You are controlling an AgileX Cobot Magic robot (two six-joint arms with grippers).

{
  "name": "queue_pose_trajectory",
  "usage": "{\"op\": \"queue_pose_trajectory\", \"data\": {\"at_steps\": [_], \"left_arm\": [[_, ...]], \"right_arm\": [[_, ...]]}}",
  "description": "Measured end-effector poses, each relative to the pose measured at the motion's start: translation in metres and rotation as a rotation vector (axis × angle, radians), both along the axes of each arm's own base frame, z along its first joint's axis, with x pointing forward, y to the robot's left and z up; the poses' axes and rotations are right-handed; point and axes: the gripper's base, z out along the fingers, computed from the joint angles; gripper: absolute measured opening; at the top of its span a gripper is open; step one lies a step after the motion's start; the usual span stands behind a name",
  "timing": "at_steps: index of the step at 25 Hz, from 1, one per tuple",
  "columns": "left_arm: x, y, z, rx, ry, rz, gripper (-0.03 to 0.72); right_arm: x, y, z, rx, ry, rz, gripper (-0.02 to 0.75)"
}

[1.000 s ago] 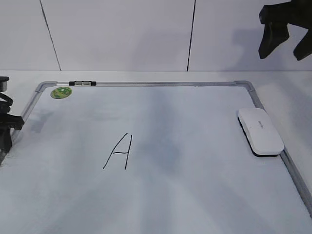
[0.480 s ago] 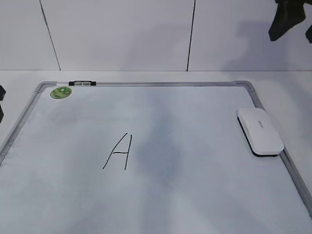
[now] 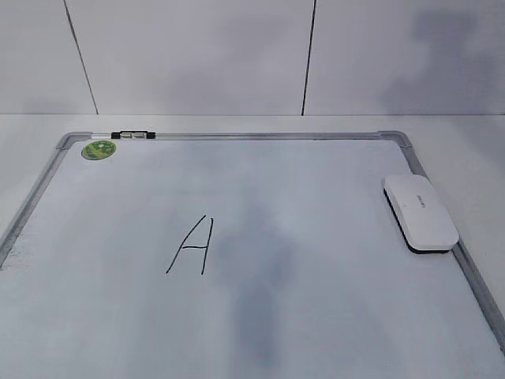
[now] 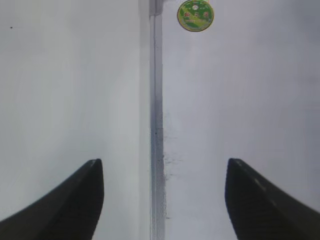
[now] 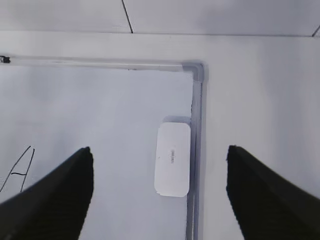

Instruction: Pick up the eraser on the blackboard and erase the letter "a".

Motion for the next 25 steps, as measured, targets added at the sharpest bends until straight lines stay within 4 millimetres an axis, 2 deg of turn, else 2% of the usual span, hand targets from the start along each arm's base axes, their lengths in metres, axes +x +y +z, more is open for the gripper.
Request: {"op": "queue_pose_trajectory", "data": {"at_steps": [4, 11, 17, 25], "left_arm": [[-0.021, -0.009, 0.016, 0.009, -0.045, -0.054, 0.568], [-0.056, -0.009, 0.039, 0.032, -0.101, -0.082, 0.569], [-0.09, -0.002, 0.054, 0.027, -0.132, -0.074, 0.573], [-0.136, 0.002, 0.066, -0.04, -0.159, -0.084, 0.573]], "right_arm": [[-0.033, -0.005, 0.012, 0.002, -0.059, -0.003, 0.666], [-0.094, -0.017, -0.004, -0.018, -0.072, -0.019, 0.667], [-0.152, -0.025, -0.005, -0.018, -0.171, -0.009, 0.666], [-0.207, -0.036, -0.014, 0.001, -0.28, -0.01, 0.629]]}}
